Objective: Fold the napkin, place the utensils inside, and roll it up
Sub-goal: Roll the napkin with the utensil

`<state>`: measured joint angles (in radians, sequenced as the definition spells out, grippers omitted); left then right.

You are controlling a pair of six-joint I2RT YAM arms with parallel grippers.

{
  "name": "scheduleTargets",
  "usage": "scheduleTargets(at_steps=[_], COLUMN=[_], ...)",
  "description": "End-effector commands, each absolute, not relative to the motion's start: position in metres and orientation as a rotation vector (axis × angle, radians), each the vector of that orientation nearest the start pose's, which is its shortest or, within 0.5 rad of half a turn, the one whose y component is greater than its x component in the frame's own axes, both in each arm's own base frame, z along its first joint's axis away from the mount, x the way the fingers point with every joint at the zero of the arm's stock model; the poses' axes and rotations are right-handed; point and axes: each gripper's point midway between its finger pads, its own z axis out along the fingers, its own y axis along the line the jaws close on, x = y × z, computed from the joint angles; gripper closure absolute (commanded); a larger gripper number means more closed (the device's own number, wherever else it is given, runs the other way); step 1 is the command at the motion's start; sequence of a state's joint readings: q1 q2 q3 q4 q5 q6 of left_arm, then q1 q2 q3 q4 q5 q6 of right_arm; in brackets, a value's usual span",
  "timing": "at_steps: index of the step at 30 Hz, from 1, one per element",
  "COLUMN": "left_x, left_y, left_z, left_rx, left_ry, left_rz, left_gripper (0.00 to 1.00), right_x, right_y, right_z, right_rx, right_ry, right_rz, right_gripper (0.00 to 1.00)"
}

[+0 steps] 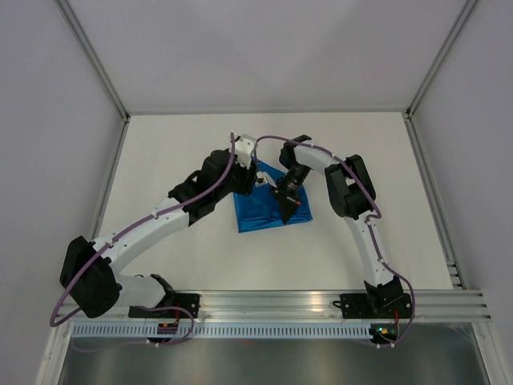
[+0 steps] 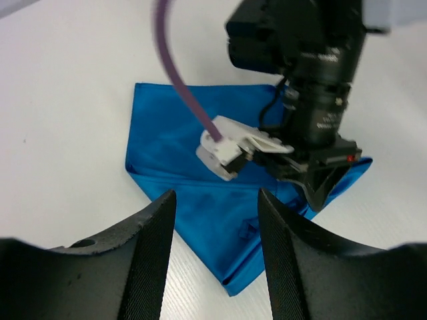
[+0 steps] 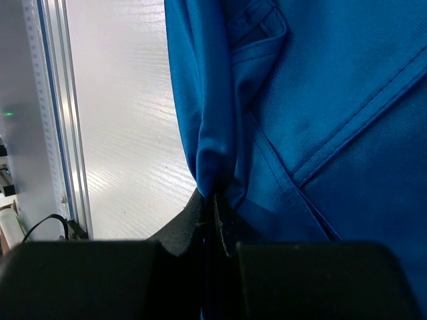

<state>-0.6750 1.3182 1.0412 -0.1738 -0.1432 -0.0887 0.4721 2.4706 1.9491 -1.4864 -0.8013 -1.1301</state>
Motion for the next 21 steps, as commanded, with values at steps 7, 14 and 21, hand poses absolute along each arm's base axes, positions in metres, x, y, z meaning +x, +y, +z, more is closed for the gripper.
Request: scheduleTargets(at_steps=[7, 14, 21], left_x=[0.286, 0.26, 0.255], left_y=[-0.276, -0.314, -0.336], left_z=[0.211, 0.158, 0.115], left_rx=[0.791, 1.051, 1.182], left_ry=[1.748, 1.784, 1.824], left_rz=[-0.2, -0.206, -0.229], left_gripper=[0.39, 0.36, 0.36], right_x=[0.292, 0.294, 0.295], right_y=[0.232, 0.232, 0.232], right_z=[-0.029, -0.029, -0.03], right_rx=[-2.027, -2.015, -2.012], right_ry=[2.301, 2.314, 2.322], right_rz=[1.248, 1.247, 1.242], right_gripper=[0.91, 0.91, 0.91])
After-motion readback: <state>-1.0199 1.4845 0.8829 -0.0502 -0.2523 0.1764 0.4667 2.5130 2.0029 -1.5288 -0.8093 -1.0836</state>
